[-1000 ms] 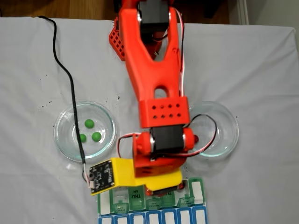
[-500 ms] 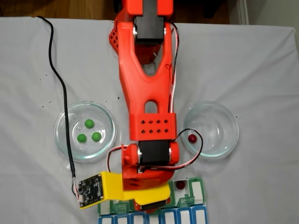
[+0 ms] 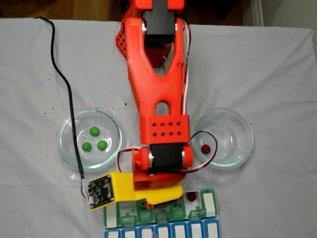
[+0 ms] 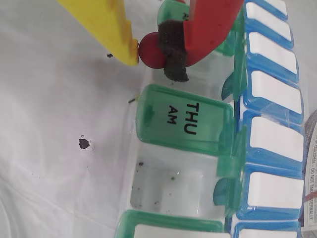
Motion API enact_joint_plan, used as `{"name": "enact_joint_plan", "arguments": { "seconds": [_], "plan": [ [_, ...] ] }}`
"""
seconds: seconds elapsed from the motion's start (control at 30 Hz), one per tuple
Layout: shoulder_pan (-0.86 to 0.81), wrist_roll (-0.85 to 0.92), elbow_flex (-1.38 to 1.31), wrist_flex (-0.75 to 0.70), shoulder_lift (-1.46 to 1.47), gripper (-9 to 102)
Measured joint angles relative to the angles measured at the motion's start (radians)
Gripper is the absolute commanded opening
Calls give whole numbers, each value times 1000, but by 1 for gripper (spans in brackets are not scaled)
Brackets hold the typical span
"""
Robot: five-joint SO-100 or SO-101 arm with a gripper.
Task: Sort medicines into box.
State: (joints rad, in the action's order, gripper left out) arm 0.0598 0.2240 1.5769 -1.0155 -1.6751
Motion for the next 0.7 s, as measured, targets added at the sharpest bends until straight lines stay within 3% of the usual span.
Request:
{"name": "enact_joint_plan", "arguments": {
  "seconds": [0.7],
  "plan": [
    [25,-2,72,221,-35,3]
  ]
}}
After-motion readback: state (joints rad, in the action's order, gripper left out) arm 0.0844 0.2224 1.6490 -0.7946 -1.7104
